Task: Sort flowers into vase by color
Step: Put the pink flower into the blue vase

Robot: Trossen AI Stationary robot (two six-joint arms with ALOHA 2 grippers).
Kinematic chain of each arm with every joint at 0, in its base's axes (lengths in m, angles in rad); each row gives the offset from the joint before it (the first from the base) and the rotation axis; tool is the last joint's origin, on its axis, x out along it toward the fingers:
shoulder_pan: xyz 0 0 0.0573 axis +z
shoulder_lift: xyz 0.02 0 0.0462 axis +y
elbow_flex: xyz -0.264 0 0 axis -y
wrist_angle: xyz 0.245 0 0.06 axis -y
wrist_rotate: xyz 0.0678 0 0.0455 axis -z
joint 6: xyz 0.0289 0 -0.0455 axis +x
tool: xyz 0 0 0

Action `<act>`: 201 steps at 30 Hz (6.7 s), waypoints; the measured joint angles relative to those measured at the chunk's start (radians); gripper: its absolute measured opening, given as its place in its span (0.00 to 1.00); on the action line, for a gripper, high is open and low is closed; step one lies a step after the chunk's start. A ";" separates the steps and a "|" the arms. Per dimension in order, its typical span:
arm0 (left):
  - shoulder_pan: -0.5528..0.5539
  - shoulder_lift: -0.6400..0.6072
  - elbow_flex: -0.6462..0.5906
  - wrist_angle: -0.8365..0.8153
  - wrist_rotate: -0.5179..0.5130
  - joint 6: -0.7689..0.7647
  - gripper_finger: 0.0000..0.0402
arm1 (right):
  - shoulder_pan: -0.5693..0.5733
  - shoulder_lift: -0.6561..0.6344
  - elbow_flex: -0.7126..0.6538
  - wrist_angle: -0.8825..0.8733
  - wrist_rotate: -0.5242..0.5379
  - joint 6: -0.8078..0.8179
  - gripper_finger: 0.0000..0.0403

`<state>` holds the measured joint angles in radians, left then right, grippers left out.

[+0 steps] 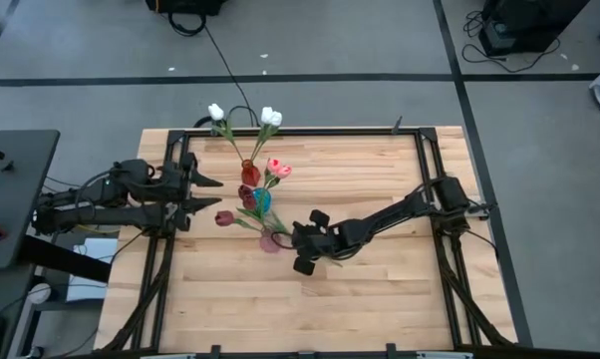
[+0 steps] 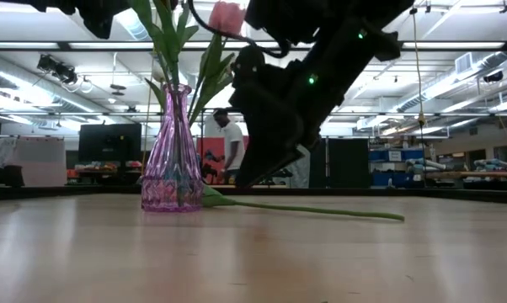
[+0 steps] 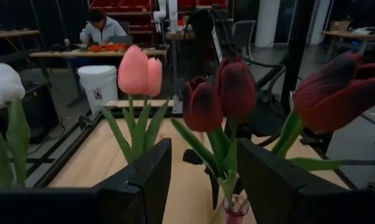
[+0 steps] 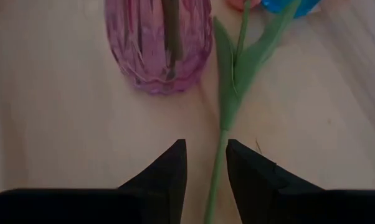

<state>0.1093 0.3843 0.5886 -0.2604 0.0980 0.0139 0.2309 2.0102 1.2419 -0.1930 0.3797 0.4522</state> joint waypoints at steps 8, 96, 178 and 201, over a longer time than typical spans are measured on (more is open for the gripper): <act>0.000 0.021 0.000 -0.027 -0.023 0.002 0.47 | -0.035 0.007 0.000 0.021 0.041 -0.075 0.31; -0.057 0.137 0.216 0.046 -0.166 0.106 0.47 | -0.034 -0.631 -0.163 0.468 0.153 -0.453 0.01; 0.104 0.535 0.374 0.245 0.124 0.062 0.47 | -0.285 -0.262 0.103 0.985 -0.391 -0.612 0.01; 0.105 0.602 0.373 0.357 0.162 0.065 0.03 | -0.290 -0.262 0.102 1.008 -0.416 -0.577 0.04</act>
<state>0.2142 0.9862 0.9613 0.0967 0.2603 0.0792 -0.0593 1.7485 1.3437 0.8145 -0.0366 -0.1244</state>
